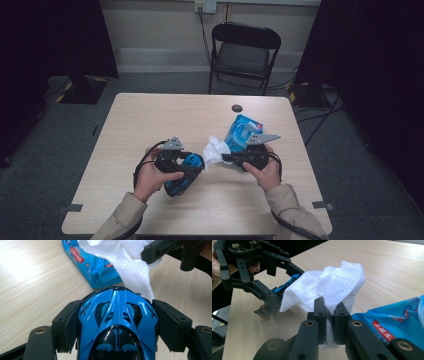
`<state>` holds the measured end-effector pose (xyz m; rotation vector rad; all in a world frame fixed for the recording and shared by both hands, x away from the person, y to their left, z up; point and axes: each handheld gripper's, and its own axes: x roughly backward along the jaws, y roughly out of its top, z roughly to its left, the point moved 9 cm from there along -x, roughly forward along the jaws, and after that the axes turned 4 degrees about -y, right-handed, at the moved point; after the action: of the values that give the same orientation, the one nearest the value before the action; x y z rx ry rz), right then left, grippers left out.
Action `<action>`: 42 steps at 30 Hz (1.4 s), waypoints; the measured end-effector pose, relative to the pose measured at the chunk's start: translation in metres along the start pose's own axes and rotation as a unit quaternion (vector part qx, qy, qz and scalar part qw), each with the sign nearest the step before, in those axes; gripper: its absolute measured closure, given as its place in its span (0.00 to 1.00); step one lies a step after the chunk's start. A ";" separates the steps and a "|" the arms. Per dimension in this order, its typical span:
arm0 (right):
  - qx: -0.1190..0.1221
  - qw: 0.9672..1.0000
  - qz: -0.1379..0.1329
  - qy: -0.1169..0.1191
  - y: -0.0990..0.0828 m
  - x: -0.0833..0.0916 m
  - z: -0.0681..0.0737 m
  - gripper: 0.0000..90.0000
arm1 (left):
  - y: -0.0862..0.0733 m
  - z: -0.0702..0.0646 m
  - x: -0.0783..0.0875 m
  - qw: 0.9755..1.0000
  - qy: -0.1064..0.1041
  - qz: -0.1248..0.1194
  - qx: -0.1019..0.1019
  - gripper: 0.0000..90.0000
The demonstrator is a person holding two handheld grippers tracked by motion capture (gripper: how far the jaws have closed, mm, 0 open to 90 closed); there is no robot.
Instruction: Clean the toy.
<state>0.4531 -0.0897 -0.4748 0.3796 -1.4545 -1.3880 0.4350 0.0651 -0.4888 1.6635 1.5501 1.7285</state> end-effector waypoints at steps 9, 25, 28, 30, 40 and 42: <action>0.006 1.000 0.007 0.017 -0.003 -0.012 0.011 0.93 | 0.010 -0.008 -0.009 1.000 -0.013 -0.007 -0.009 0.29; 0.010 0.999 0.023 0.038 -0.015 -0.030 0.026 0.93 | 0.019 -0.013 -0.015 1.000 -0.021 -0.011 -0.013 0.29; 0.010 0.999 0.024 0.042 -0.017 -0.033 0.028 0.93 | 0.021 -0.014 -0.015 1.000 -0.022 -0.011 -0.013 0.29; 0.010 0.999 0.026 0.045 -0.019 -0.036 0.030 0.93 | 0.022 -0.015 -0.015 1.000 -0.022 -0.013 -0.015 0.29; 0.010 0.998 0.024 0.052 -0.021 -0.043 0.036 0.93 | 0.024 -0.015 -0.013 1.000 -0.022 -0.015 -0.014 0.29; 0.011 0.998 0.025 0.052 -0.022 -0.044 0.037 0.93 | 0.025 -0.016 -0.013 1.000 -0.022 -0.016 -0.016 0.29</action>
<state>0.4319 -0.0407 -0.5062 0.4204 -1.3854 -1.2955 0.4371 0.0374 -0.4716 1.6428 1.5135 1.6795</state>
